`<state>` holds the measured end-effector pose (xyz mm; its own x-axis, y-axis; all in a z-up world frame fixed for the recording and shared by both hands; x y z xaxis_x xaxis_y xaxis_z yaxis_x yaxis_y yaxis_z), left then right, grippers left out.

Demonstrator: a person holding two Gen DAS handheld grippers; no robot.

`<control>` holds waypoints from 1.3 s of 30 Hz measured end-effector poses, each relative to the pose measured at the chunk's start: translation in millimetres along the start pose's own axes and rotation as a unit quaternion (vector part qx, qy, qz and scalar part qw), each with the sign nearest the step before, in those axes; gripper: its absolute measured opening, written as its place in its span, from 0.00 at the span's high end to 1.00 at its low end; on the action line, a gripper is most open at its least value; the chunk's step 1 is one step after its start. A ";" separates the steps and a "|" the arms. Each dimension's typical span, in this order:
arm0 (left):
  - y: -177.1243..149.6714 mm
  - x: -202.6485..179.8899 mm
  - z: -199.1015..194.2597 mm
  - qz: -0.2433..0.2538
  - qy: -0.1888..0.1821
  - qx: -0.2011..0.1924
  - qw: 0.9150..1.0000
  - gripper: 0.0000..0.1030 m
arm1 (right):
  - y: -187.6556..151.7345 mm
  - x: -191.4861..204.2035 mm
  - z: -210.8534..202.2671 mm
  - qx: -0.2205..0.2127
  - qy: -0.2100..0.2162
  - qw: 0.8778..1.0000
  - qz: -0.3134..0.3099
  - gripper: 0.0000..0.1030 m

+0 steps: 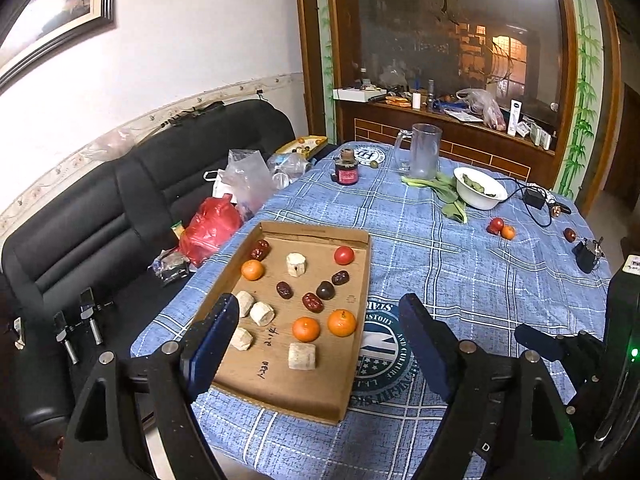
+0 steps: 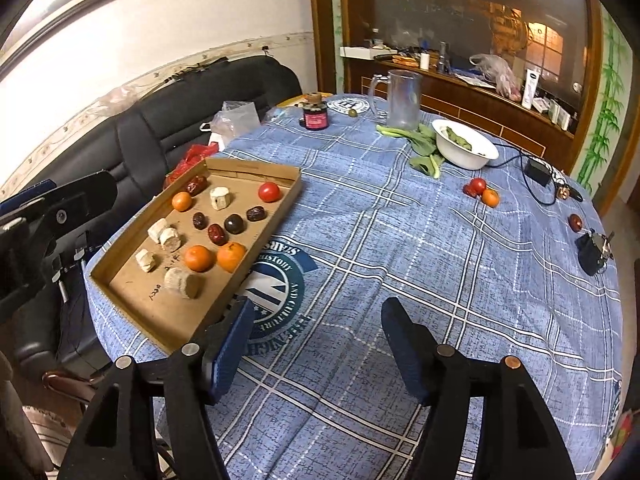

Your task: Organize fruits

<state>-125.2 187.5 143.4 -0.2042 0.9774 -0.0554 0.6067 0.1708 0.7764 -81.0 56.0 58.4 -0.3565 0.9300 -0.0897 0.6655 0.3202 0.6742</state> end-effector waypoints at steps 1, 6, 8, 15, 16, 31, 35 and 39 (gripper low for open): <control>0.2 0.5 -1.3 0.000 0.002 -0.002 1.000 0.21 | 0.1 1.4 -0.3 -0.001 0.001 1.000 -0.002 0.30; 1.2 2.8 -9.1 0.000 0.012 -0.015 1.000 0.19 | -0.6 5.3 -1.6 -0.004 0.005 1.000 -0.006 0.30; 1.3 4.1 -13.0 0.002 0.019 -0.021 1.000 0.17 | -0.8 6.8 -2.1 -0.004 0.006 1.000 -0.007 0.30; 2.9 12.2 -24.7 0.000 0.028 -0.039 0.999 0.16 | -1.6 13.4 -5.8 -0.008 0.007 1.000 -0.010 0.30; 3.2 13.7 -27.0 -0.001 0.031 -0.043 0.999 0.15 | -2.0 14.5 -6.5 -0.009 0.007 1.000 -0.012 0.30; -5.2 37.5 -41.7 -0.015 0.104 -0.049 0.993 0.02 | -1.4 30.4 -12.7 -0.017 0.009 0.999 -0.030 0.26; -17.9 38.1 -21.4 -0.011 0.098 -0.012 0.995 0.02 | -6.5 35.4 -5.2 -0.005 0.013 0.999 -0.034 0.26; -34.8 44.7 0.4 -0.026 0.084 0.030 0.996 0.02 | -9.0 38.8 4.5 0.008 0.015 0.999 -0.033 0.26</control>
<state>-155.1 225.2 113.7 -0.3598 0.9329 0.0154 0.6363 0.2332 0.7353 -97.8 90.0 45.6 -0.4201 0.9006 -0.1116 0.6503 0.3846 0.6551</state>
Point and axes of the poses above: each gripper's, at about its wrist camera, not at the fingertips, and z roughly the way its jaws point, x to its left, y to its top, the point moved 8 cm from there along z, roughly the way its jaws point, and after that the axes turned 11 degrees about -y, right-handed, at the moved point
